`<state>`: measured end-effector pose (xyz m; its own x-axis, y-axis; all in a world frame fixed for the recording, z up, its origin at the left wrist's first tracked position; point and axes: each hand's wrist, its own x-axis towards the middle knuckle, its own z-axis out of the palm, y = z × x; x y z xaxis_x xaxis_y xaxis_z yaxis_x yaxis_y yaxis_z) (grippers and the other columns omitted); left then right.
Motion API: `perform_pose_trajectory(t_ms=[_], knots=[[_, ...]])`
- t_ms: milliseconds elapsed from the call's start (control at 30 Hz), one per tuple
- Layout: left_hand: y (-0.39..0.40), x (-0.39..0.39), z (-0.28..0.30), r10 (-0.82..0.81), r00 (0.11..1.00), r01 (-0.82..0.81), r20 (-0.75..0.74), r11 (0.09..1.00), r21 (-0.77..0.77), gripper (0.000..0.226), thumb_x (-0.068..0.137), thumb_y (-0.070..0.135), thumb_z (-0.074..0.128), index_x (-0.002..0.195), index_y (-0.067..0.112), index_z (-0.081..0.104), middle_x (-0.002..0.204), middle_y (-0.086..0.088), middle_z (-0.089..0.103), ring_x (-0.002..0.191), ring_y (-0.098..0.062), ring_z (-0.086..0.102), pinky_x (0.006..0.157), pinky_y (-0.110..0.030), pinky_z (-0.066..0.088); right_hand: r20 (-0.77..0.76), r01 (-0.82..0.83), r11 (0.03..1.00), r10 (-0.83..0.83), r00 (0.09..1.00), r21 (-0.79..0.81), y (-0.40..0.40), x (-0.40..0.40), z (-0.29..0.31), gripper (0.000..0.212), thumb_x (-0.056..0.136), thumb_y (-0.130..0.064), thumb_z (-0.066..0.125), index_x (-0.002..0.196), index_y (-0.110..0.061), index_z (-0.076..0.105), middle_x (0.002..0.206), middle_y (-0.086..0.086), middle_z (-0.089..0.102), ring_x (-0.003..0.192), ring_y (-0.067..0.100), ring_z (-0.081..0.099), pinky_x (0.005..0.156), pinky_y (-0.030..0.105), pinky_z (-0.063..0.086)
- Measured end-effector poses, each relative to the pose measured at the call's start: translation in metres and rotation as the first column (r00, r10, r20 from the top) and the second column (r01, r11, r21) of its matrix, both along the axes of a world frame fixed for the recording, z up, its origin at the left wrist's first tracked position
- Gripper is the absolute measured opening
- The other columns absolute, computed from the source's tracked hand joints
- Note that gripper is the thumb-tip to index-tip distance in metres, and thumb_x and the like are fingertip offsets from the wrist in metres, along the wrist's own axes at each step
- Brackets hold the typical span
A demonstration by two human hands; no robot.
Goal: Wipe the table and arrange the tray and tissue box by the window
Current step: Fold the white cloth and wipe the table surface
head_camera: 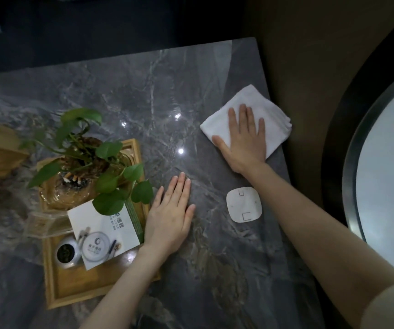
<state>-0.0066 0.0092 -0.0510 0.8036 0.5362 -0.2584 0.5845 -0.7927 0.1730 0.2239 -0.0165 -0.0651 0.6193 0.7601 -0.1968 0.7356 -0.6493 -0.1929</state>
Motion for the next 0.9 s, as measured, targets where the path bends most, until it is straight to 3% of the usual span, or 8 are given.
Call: perform_pose_trajectory(t_ms=[100,267,400,633,767,900], knots=[[0.0,0.001,0.002,0.005,1.0,-0.005,-0.005,1.0,0.0,0.056,0.094,0.04,0.021,0.142,0.011,0.021,0.149,0.0,0.015,0.139,-0.017,0.02,0.11,-0.033,0.01,-0.008,-0.007,1.0,0.007,1.0,0.002,0.0,-0.018,0.0,0.077,0.089,-0.061,0.021,0.146,-0.016,-0.004,0.157,0.012,-0.005,0.144,0.025,-0.008,0.116,0.047,-0.006],[0.003,0.003,0.006,0.054,0.992,-0.042,0.111,0.994,-0.103,0.058,0.091,0.043,0.011,0.14,0.017,-0.005,0.15,0.006,-0.008,0.14,-0.007,-0.008,0.114,-0.025,-0.007,-0.052,-0.027,1.0,0.026,0.998,-0.009,-0.001,-0.051,0.004,0.07,0.092,-0.053,0.016,0.145,-0.015,-0.008,0.157,0.012,-0.01,0.143,0.024,-0.013,0.115,0.045,-0.01],[0.002,0.002,0.01,0.069,0.988,-0.052,0.141,0.991,-0.123,0.06,0.089,0.042,0.009,0.14,0.013,-0.003,0.149,0.005,-0.006,0.139,-0.009,-0.008,0.113,-0.023,-0.009,-0.061,-0.088,0.996,0.088,0.994,0.004,-0.01,-0.085,0.003,0.076,0.081,-0.056,-0.002,0.145,-0.014,-0.006,0.157,0.012,-0.007,0.144,0.024,-0.01,0.114,0.044,-0.009],[0.001,-0.001,0.008,0.058,0.987,-0.041,0.153,0.993,-0.114,0.066,0.089,0.047,0.004,0.143,0.009,0.009,0.153,0.0,0.003,0.139,-0.008,-0.005,0.114,-0.027,-0.005,-0.087,-0.245,0.969,0.246,0.965,0.024,-0.036,-0.11,0.005,0.074,0.082,-0.054,-0.002,0.145,-0.015,-0.003,0.157,0.009,-0.005,0.14,0.017,-0.017,0.116,0.041,-0.01],[0.0,-0.001,0.011,0.05,0.987,-0.032,0.154,0.992,-0.12,0.069,0.088,0.05,0.0,0.143,0.01,0.009,0.155,-0.003,0.006,0.139,-0.01,-0.005,0.114,-0.028,-0.003,-0.004,-0.254,0.966,0.254,0.967,0.05,-0.043,-0.1,0.004,0.071,0.089,-0.057,0.005,0.145,-0.015,0.014,0.155,0.01,0.017,0.143,0.022,0.01,0.113,0.037,-0.001],[0.0,-0.002,0.011,0.035,0.991,-0.021,0.129,0.994,-0.109,0.062,0.088,0.043,0.004,0.141,0.011,0.0,0.155,-0.004,0.002,0.139,-0.011,-0.007,0.114,-0.03,-0.003,-0.011,-0.253,0.968,0.253,0.967,-0.003,-0.042,-0.081,0.004,0.07,0.085,-0.055,0.002,0.145,-0.019,-0.005,0.157,0.006,-0.001,0.144,0.019,-0.005,0.115,0.038,-0.006]])
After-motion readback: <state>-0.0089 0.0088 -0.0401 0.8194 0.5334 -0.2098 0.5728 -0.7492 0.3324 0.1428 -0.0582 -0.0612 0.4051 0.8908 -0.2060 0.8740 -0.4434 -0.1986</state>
